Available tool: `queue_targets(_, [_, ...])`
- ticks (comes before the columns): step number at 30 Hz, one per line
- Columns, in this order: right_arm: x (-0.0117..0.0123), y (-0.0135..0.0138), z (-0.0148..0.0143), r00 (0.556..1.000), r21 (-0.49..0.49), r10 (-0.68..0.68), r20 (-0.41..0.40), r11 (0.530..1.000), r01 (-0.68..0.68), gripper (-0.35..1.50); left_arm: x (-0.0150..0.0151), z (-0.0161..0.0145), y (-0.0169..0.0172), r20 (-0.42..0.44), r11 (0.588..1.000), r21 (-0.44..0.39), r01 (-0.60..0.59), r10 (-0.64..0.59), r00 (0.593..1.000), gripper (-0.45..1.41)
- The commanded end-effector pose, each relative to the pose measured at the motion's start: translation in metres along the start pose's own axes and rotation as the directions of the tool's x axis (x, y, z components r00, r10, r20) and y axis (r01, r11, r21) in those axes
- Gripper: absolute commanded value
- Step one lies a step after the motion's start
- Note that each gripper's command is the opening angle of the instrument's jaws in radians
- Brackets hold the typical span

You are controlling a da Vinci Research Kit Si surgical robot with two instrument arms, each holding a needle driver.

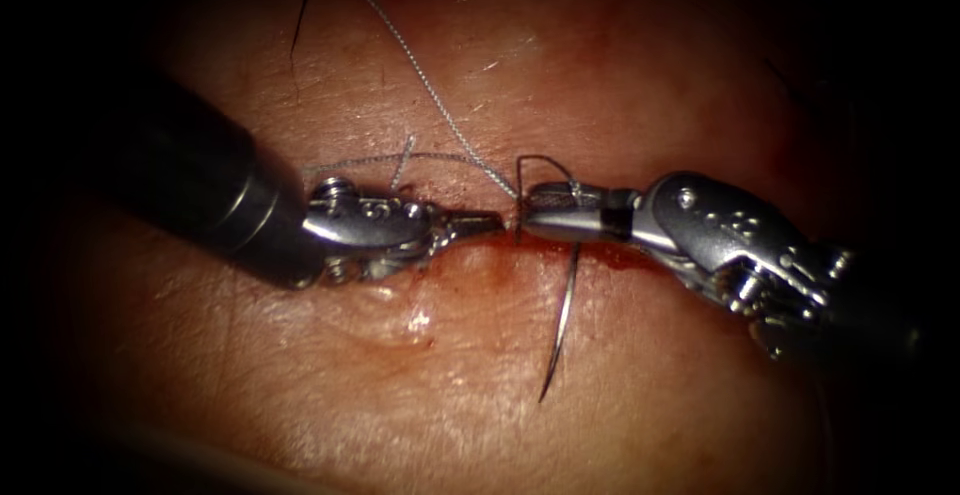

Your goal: Wound Closure

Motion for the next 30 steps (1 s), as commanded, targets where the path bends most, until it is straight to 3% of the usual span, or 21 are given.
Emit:
queue_targets(1, [-0.0004, -0.0005, 0.001, 1.0, 0.003, 0.003, -0.002, 1.0, -0.003, -0.35, -0.0012, 0.0009, 0.0003, 0.025, 1.0, 0.005, -0.005, 0.005, 1.0, -0.45])
queue_targets(4, [-0.0004, -0.0005, 0.0011, 1.0, 0.003, 0.003, -0.002, 1.0, -0.003, -0.35, -0.0022, 0.0018, 0.0004, 0.072, 1.0, 0.013, -0.014, 0.013, 0.997, -0.45])
queue_targets(17, [-0.0004, -0.0007, 0.0009, 1.0, -0.004, 0.003, 0.003, 1.0, -0.003, -0.35, -0.0014, 0.0022, -0.0002, 0.08, 1.0, 0.008, -0.01, 0.009, 0.997, -0.45])
queue_targets(30, [-0.0004, -0.0014, -0.0001, 1.0, -0.006, 0.003, -0.004, 1.0, -0.003, -0.35, -0.0006, 0.0036, -0.0039, 0.232, 0.999, 0.039, -0.029, 0.019, 0.973, -0.45])
